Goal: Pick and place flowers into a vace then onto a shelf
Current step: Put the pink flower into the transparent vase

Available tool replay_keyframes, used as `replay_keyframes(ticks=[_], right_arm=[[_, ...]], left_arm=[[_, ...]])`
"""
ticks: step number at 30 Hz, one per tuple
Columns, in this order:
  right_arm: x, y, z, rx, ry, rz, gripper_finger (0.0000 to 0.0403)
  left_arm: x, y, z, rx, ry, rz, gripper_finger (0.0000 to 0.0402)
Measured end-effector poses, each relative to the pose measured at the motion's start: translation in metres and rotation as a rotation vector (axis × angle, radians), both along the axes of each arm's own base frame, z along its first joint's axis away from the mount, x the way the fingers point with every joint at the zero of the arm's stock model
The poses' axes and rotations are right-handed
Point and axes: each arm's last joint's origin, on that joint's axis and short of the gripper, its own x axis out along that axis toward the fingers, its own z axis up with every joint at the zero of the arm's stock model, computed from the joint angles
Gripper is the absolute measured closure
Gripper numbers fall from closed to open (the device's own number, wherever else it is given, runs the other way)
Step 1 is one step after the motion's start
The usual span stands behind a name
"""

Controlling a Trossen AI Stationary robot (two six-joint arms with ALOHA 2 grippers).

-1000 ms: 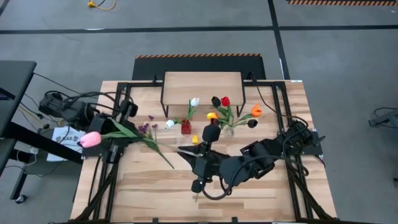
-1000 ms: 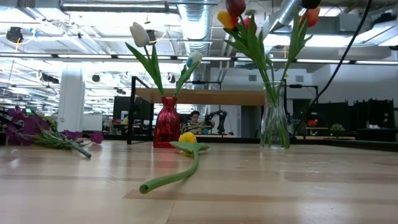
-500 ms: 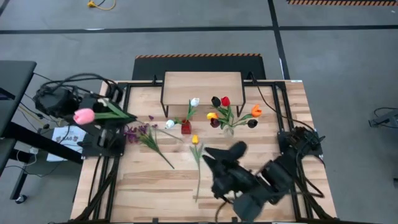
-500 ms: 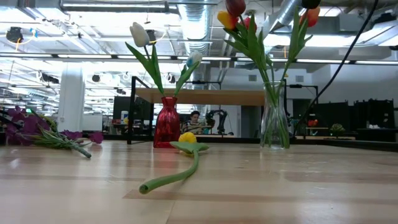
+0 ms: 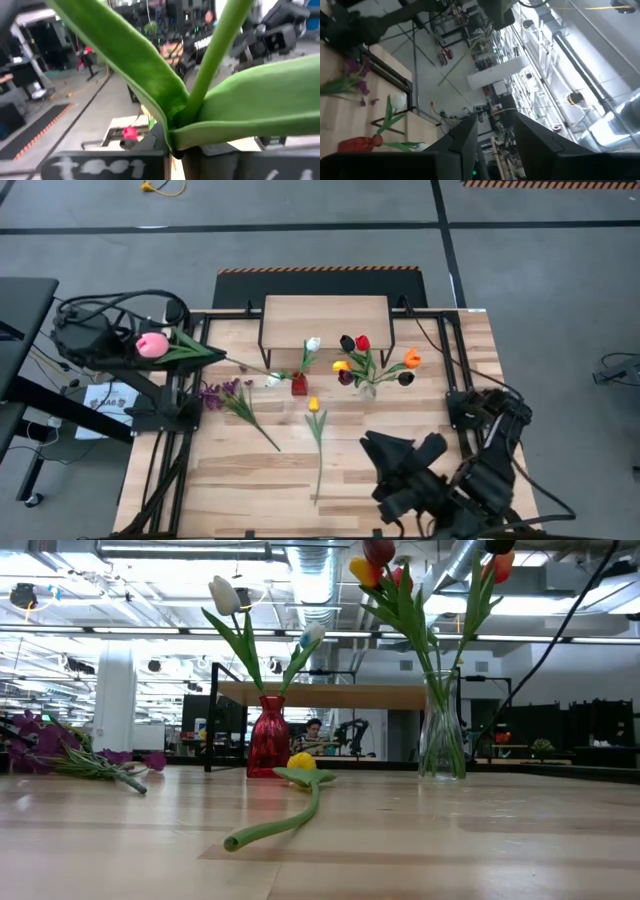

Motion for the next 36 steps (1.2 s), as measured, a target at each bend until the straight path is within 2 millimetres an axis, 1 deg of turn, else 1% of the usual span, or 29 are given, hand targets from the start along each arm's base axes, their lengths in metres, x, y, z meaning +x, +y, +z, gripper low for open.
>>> replay_keyframes(ticks=[5, 10, 12, 16, 20, 23, 27, 31, 33, 36], right_arm=[[-0.019, -0.011, 0.004, 0.087, -0.022, 0.054, 0.0285], [-0.032, -0.023, 0.006, 0.294, 0.005, 0.141, 0.0285], [-0.033, -0.024, 0.006, 0.361, -0.020, 0.144, 0.0285], [-0.033, -0.023, 0.006, 0.434, -0.072, 0.136, 0.0285], [-0.032, -0.022, 0.005, 0.465, -0.086, 0.135, 0.0285], [-0.032, -0.022, 0.005, 0.565, -0.116, 0.136, 0.0285], [-0.031, -0.021, 0.003, 0.699, -0.103, 0.155, 0.0285], [-0.031, -0.019, 0.001, 0.770, -0.072, 0.171, 0.0285], [-0.032, -0.018, 0.000, 0.793, -0.033, 0.187, 0.0285], [-0.032, -0.016, -0.002, 0.807, 0.076, 0.232, 0.0285]], left_arm=[[0.009, -0.004, 0.009, 0.029, 0.082, 0.006, 0.0401], [0.014, -0.002, 0.014, 0.026, 0.092, 0.028, 0.0401], [0.019, -0.002, 0.013, 0.019, 0.102, 0.012, 0.0401], [0.026, -0.004, 0.010, 0.024, 0.122, -0.001, 0.0401], [0.030, -0.006, 0.012, 0.016, 0.095, -0.003, 0.0401], [0.037, -0.010, 0.010, 0.017, 0.073, -0.045, 0.0401], [0.047, -0.018, 0.001, 0.026, 0.067, -0.151, 0.0401], [0.066, -0.027, -0.024, 0.031, 0.075, -0.187, 0.0401], [0.072, -0.029, -0.036, 0.026, 0.058, -0.185, 0.0401], [0.074, -0.029, -0.047, 0.004, -0.002, -0.216, 0.0401]])
